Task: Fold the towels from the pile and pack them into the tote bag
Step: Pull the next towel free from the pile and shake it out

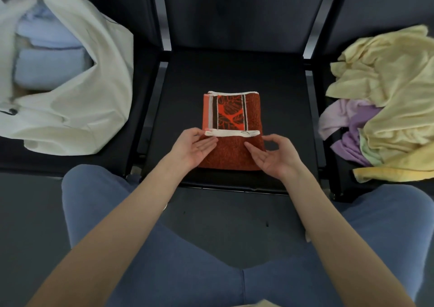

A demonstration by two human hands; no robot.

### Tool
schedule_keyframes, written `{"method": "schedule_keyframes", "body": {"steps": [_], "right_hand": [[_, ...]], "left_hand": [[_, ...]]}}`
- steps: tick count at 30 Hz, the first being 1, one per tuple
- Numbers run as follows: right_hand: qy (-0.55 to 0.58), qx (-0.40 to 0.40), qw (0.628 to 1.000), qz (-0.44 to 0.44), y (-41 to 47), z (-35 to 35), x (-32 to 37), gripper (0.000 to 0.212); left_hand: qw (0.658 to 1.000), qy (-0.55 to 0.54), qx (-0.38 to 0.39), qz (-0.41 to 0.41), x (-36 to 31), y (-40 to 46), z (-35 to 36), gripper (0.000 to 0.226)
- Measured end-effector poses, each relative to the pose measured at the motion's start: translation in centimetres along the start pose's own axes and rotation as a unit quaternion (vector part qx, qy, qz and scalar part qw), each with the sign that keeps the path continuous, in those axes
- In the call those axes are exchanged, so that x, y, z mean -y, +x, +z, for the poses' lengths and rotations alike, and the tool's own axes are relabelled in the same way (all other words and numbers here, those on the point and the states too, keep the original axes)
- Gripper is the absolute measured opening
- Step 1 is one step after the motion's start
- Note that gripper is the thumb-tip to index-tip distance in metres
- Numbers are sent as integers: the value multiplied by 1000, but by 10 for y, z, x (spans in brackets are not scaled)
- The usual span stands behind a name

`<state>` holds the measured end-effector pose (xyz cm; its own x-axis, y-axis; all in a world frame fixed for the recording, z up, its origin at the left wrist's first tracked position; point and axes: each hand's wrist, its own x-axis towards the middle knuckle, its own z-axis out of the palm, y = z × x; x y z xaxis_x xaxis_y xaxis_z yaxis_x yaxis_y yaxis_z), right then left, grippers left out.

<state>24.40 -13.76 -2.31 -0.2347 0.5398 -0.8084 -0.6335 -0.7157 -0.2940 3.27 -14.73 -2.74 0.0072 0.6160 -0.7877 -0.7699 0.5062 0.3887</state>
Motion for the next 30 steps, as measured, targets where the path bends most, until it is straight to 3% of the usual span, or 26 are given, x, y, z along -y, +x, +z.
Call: {"method": "schedule_keyframes", "body": {"steps": [3,5,6,7,10,11,12,13,14,16,20,23,25,27,30], "right_hand": [[-79,-52,992,-88,8,5,-10,57],[-248,-88,944,-201,11,4,-22,59],[-349,-87,897,-255,11,2,-27,61],[-452,-70,836,-302,11,-1,-30,60],[-708,4,604,-366,16,-17,-32,63],[-764,18,538,-356,19,-22,-32,69],[-810,24,480,-335,21,-26,-31,77],[-846,16,428,-317,23,-29,-31,83],[-869,1,388,-308,25,-31,-31,88],[-877,-31,354,-324,25,-33,-32,89],[-846,-51,352,-397,25,-32,-27,67],[-835,-43,378,-398,15,-32,-17,46],[-814,-36,445,-371,2,-34,-12,38],[-754,-29,551,-357,-11,-37,-9,26],[-634,-6,694,-341,-20,-41,-6,16]], "left_hand": [[989,123,-6,77,14,9,-1,50],[935,299,8,192,22,12,-8,61],[874,408,23,263,23,11,-14,61],[792,514,45,328,24,11,-21,57],[528,742,109,400,21,11,-41,42],[466,784,119,392,21,12,-46,45],[426,811,125,382,20,13,-50,50],[409,823,128,373,18,15,-53,55],[409,824,130,370,16,16,-54,59],[418,820,129,369,12,19,-53,62],[401,818,114,397,13,15,-43,49],[451,781,103,420,13,1,-39,34],[528,728,97,426,15,-11,-43,29],[615,660,105,418,19,-23,-49,28],[705,570,102,409,25,-35,-52,34]]}}
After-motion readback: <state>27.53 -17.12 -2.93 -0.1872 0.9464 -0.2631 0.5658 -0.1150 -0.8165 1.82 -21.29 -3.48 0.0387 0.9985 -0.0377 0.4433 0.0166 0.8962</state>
